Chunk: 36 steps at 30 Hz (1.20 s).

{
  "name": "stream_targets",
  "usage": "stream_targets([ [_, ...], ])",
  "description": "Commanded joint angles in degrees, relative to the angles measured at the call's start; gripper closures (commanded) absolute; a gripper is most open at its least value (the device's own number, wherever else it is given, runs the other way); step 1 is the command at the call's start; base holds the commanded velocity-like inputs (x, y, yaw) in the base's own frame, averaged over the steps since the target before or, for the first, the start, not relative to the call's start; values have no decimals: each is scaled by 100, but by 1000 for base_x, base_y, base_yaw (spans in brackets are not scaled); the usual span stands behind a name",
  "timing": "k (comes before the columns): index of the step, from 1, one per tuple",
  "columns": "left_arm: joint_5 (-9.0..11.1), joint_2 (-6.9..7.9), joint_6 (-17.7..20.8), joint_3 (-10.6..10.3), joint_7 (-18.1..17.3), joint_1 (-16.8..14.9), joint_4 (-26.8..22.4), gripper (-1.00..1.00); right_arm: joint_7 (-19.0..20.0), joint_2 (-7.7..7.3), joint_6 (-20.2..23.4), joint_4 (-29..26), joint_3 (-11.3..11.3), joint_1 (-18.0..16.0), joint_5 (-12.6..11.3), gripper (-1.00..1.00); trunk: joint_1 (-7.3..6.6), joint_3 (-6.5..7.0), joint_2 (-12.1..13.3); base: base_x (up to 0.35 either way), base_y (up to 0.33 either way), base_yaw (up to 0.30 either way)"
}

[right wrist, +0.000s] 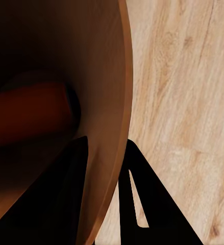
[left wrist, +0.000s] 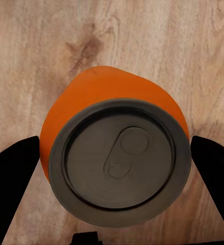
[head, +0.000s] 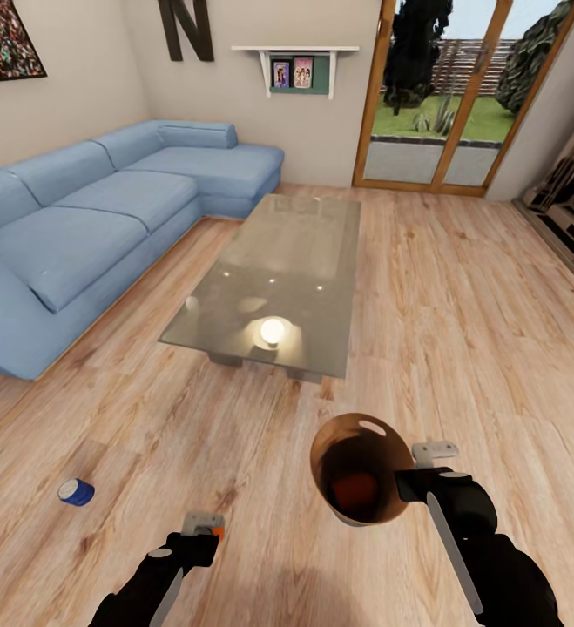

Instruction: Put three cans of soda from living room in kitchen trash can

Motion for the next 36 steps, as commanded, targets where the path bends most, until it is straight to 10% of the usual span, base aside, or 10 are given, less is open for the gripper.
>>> stream_targets([
  [1, -2, 0, 0, 1, 2, 0, 0, 100, 10, 0, 0, -1, 1, -1, -50, 100, 0, 10, 0, 0, 0, 0],
  [36, -3, 0, 9, -1, 2, 0, 0, 100, 10, 0, 0, -1, 1, -1, -50, 100, 0, 332, 0, 0, 0, 0],
])
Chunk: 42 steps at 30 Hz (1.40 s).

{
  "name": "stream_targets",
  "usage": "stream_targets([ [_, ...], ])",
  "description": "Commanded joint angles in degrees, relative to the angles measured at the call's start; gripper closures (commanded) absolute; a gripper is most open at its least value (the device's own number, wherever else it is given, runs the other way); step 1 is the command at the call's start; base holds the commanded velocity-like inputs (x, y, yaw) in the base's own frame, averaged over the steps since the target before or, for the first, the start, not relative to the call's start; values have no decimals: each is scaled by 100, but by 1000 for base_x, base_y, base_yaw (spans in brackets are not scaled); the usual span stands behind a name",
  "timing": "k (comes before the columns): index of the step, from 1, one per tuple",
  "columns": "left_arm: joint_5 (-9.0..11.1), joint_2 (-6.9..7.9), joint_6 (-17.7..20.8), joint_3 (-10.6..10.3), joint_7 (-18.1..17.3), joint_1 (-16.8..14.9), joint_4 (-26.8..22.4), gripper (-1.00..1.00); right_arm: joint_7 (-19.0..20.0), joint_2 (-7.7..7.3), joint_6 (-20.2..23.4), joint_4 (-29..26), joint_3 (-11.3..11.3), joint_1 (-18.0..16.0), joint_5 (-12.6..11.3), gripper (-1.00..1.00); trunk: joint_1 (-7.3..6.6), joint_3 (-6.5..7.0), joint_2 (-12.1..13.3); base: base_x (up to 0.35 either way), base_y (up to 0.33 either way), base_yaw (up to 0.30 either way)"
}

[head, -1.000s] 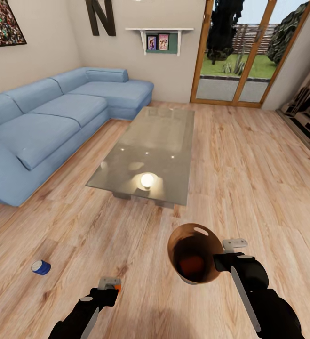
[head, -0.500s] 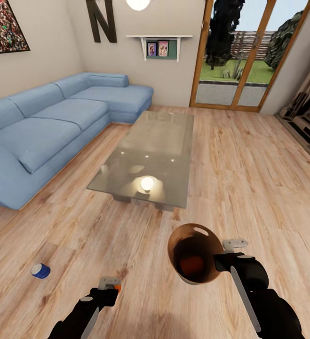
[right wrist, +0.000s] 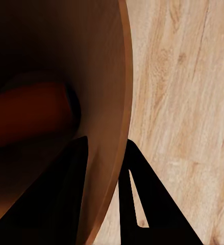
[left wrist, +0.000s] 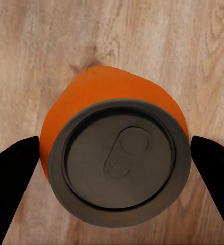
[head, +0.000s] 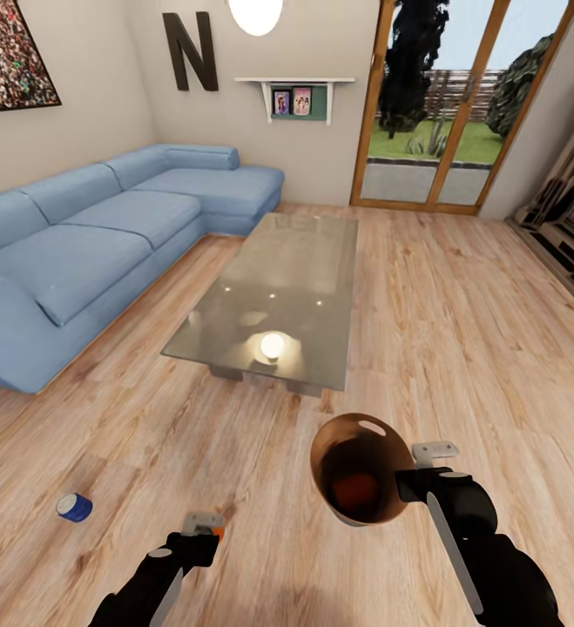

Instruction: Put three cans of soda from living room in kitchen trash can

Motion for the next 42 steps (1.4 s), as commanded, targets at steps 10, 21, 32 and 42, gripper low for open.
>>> stream_targets([
  [10, -4, 0, 0, -1, 3, 1, 0, 100, 9, -4, 0, -1, 1, 0, -44, 100, 0, 93, 0, 0, 0, 0],
  [21, -3, 0, 0, 1, 3, 1, 0, 100, 6, -8, 0, -1, 1, -1, -44, 100, 0, 152, 0, 0, 0, 0],
  [32, -6, 0, 0, -2, 3, 1, 0, 100, 7, -8, 0, -1, 1, 0, -44, 100, 0, 153, 0, 0, 0, 0],
  [42, -9, 0, 0, 0, 3, 1, 0, 100, 5, -6, 0, -1, 1, -2, -44, 100, 0, 153, 0, 0, 0, 0],
])
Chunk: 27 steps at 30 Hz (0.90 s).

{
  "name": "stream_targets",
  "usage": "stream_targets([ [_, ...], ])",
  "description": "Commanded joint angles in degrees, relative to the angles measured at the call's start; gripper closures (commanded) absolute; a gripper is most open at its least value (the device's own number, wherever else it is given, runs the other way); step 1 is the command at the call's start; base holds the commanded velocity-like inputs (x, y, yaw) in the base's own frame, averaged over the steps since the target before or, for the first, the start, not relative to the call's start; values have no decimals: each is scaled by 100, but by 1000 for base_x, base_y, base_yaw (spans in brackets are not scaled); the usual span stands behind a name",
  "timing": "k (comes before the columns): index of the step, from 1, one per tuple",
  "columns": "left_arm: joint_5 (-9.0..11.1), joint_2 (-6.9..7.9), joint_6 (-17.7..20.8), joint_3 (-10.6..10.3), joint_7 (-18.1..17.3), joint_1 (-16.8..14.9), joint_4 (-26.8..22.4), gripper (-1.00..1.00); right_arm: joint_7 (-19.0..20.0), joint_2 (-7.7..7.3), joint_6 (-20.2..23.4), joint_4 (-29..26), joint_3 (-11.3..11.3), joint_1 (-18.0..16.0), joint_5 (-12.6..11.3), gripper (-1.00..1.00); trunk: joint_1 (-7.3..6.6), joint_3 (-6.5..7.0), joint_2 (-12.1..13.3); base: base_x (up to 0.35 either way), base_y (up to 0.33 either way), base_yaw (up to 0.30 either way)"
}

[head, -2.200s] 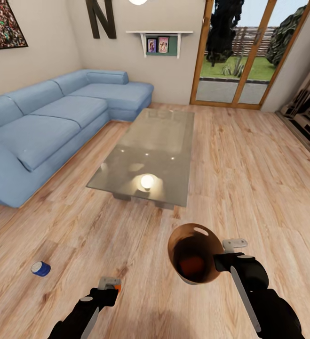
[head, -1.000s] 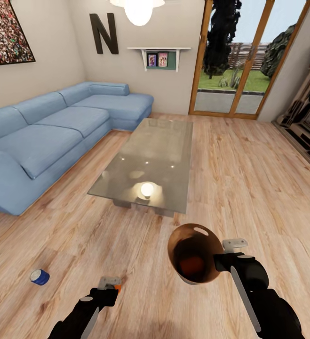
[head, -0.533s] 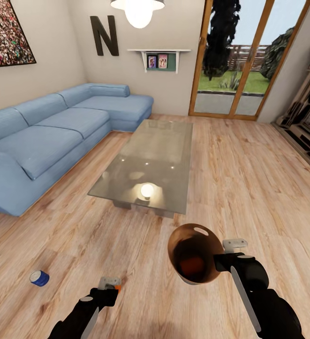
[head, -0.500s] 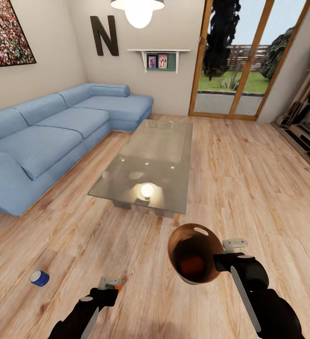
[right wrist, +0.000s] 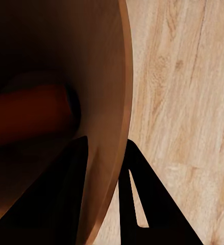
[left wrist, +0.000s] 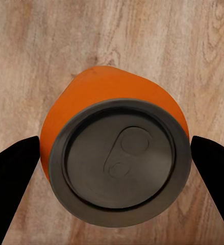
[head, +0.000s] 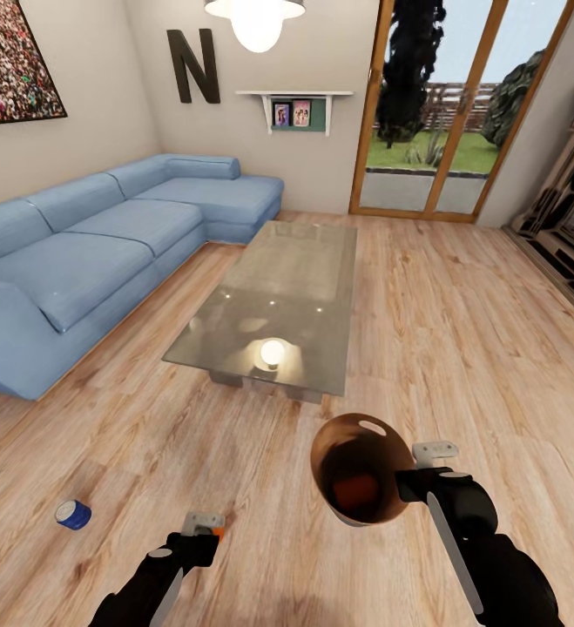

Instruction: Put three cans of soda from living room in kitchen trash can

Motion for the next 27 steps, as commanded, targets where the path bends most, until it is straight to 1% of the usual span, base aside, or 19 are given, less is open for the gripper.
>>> stream_targets([
  [1, -1, 0, 0, 1, 2, 0, 0, 100, 9, -1, 0, -2, 1, -2, -37, 100, 0, 0, 0, 0, 0, 0],
  [25, 1, 0, 2, -4, 2, -1, -3, 100, 9, -2, 0, 5, 1, -1, -37, 100, 0, 0, 0, 0, 0, 0],
  [27, 5, 0, 5, -5, 2, 0, -1, 100, 10, -2, 0, 6, 1, 1, -37, 100, -44, 36, 80, 0, 0, 0],
])
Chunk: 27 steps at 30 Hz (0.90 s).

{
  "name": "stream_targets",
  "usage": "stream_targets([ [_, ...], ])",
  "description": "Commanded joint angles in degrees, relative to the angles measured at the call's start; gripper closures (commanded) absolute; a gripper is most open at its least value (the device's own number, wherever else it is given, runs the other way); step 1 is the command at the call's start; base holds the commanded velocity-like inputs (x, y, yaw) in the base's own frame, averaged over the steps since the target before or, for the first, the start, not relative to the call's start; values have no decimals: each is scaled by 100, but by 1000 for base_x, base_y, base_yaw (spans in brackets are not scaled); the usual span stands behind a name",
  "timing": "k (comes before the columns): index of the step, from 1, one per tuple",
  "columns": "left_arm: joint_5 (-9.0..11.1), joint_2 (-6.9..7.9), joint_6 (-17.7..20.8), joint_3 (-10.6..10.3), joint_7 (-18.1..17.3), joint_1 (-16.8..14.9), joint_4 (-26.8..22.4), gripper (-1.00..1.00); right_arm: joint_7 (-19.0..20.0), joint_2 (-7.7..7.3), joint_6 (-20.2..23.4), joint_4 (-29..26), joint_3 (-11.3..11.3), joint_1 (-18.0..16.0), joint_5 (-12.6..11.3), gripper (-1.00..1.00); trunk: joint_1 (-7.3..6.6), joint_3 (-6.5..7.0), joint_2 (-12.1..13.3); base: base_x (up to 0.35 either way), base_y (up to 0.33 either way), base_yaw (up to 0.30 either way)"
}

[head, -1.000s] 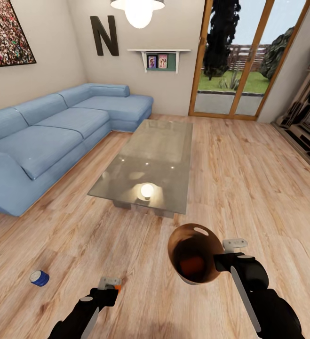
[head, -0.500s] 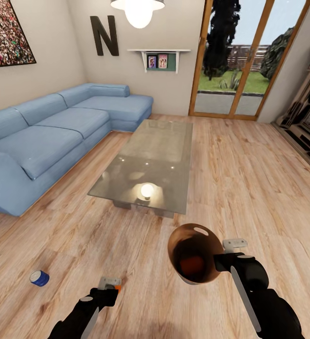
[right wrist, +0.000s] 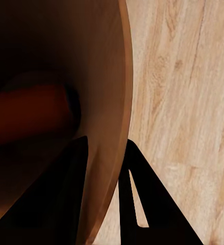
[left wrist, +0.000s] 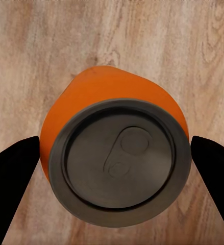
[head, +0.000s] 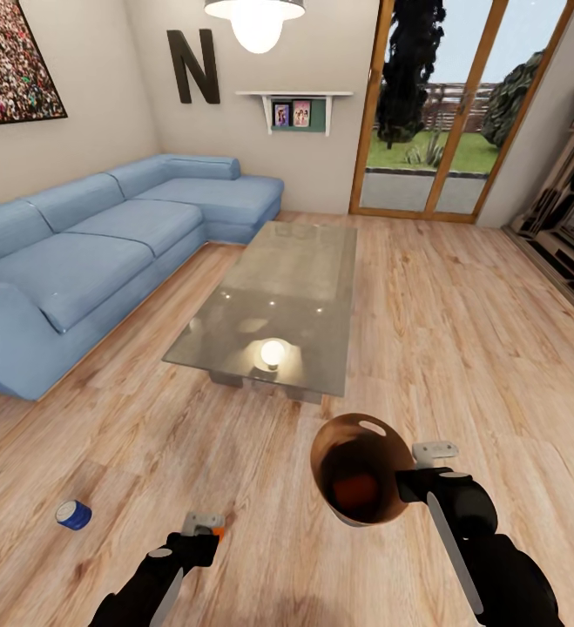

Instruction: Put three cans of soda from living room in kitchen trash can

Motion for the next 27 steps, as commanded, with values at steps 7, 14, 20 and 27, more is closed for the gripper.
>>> stream_targets([
  [7, 14, 2, 149, -1, -1, 1, -30, 100, 8, -1, 0, 0, 1, -2, -45, 100, -155, 127, 282, 0, 0, 0],
  [14, 19, 8, 193, -1, -6, 1, -138, 100, 6, 0, 0, 0, 1, -1, -45, 100, -308, 252, 563, 0, 0, 0],
  [20, 19, 9, 197, -1, -7, 1, -147, 100, 6, 0, 0, 0, 1, -1, -45, 100, -440, 360, 804, 0, 0, 0],
  [27, 18, 6, 197, 0, -7, 1, -147, 100, 7, 0, 0, 0, 1, -4, -45, 100, -594, 486, 1084, 0, 0, 0],
])
